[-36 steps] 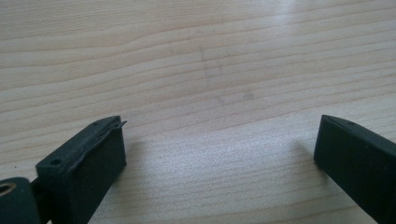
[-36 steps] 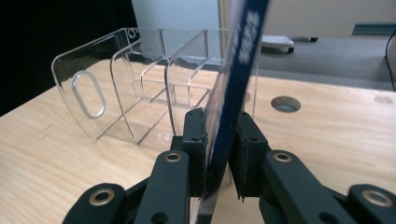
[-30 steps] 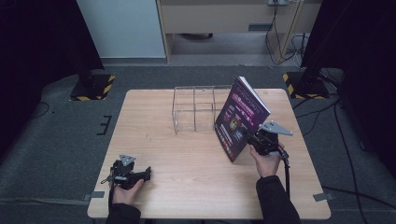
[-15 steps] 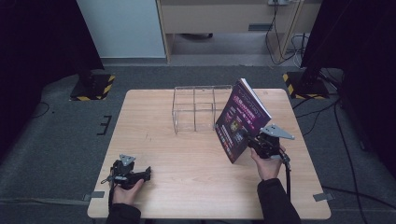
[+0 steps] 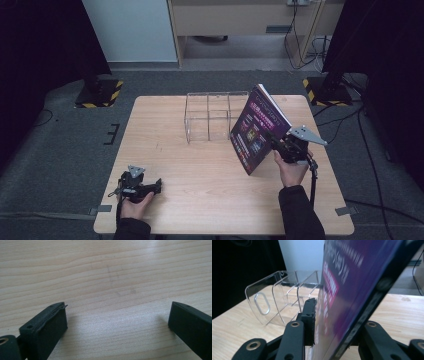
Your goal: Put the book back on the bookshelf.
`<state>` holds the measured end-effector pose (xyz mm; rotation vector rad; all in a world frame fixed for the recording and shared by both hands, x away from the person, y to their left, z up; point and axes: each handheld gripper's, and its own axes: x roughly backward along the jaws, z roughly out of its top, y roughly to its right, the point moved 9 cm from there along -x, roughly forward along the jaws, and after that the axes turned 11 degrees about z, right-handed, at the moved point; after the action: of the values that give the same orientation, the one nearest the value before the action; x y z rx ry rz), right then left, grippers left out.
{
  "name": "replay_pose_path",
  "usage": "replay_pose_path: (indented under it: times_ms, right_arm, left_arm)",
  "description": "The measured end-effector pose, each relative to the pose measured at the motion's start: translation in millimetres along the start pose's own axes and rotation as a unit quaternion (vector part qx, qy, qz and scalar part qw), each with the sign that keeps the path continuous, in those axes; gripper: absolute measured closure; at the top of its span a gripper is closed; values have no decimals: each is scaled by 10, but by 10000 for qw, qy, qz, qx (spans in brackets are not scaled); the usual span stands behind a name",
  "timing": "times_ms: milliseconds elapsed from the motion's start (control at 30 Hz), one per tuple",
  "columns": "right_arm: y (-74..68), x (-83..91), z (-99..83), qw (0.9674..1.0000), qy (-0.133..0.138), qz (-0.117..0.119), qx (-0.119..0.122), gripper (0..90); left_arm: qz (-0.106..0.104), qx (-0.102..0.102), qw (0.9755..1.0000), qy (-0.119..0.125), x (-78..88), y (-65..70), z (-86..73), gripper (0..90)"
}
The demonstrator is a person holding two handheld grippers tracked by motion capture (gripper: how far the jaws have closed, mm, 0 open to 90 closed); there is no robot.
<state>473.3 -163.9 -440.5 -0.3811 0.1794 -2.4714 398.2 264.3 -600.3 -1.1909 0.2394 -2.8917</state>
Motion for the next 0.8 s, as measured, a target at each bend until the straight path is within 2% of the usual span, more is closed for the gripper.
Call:
replay_pose_path:
  times_ms: [133, 267, 400, 467, 600, 800]
  right_arm:
    - [20, 25, 54, 10000, 87, -30, -33, 700]
    - [28, 32, 68, 9999, 106, -67, -69, 786]
    - [14, 39, 75, 9998, 131, -51, -144, 807]
    - [-8, 37, 76, 9997, 168, -21, -170, 817]
    - [-52, 22, 102, 9985, 313, 162, -422, 842]
    - [-157, -2, 205, 9989, 456, 47, -48, 844]
  left_arm:
    - [0, -2, 10000, -1, 0, 0, 0, 12]
    - [-1, -1, 10000, -1, 0, 0, 0, 12]
    - [0, -1, 10000, -1, 0, 0, 0, 12]
    - [-1, 2, 10000, 0, 0, 0, 0, 12]
    - [0, 0, 10000, 0, 0, 0, 0, 12]
    - [-1, 2, 10000, 1, 0, 0, 0, 12]
